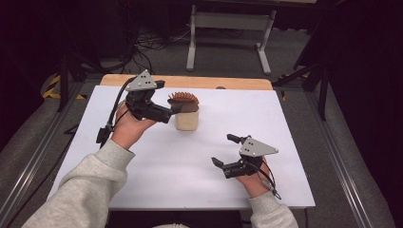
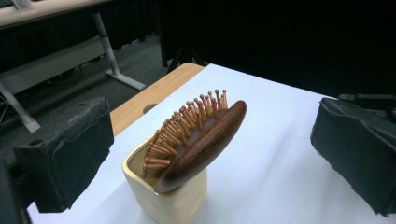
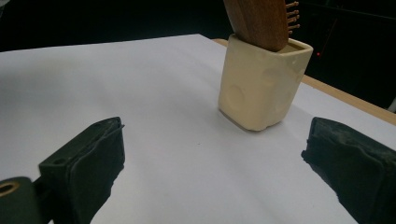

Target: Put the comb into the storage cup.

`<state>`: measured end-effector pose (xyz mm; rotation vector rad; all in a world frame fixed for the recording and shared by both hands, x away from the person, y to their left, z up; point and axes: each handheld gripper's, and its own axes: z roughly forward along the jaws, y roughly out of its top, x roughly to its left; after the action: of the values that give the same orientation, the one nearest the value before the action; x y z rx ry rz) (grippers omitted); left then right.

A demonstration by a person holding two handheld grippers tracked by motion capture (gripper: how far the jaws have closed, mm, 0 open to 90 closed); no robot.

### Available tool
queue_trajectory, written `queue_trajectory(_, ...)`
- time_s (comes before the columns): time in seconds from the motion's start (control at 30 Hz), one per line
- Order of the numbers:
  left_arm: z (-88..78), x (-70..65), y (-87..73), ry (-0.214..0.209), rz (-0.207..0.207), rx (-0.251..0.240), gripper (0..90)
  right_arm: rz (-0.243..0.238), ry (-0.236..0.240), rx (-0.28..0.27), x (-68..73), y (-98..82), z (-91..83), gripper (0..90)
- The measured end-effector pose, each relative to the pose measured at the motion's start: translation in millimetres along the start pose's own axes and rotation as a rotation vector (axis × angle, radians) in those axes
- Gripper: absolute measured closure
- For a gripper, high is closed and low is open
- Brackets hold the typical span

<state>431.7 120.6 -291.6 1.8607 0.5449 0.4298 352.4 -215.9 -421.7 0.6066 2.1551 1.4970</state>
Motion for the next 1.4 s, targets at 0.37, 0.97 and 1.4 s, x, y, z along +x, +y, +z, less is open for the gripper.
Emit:
queue_trajectory(0.37,-21.6,-8.1,-3.1,0.002,0.016,0.011,0.2,0.002,-0.005,-0.001,-1.0,0.5,-1.6,5.2)
queue_trajectory(0.97,-55.5,-18.7,-40.9,0.017,0.016,0.011,0.5,0.007,-0.012,-0.006,-2.9,0.3,-4.3,5.2)
queue_trajectory(1.4,-71.0,-22.9,-94.6,0.033,0.013,-0.023,0.4,-0.007,-0.009,-0.013,-1.1,1.1,-5.1,5.3)
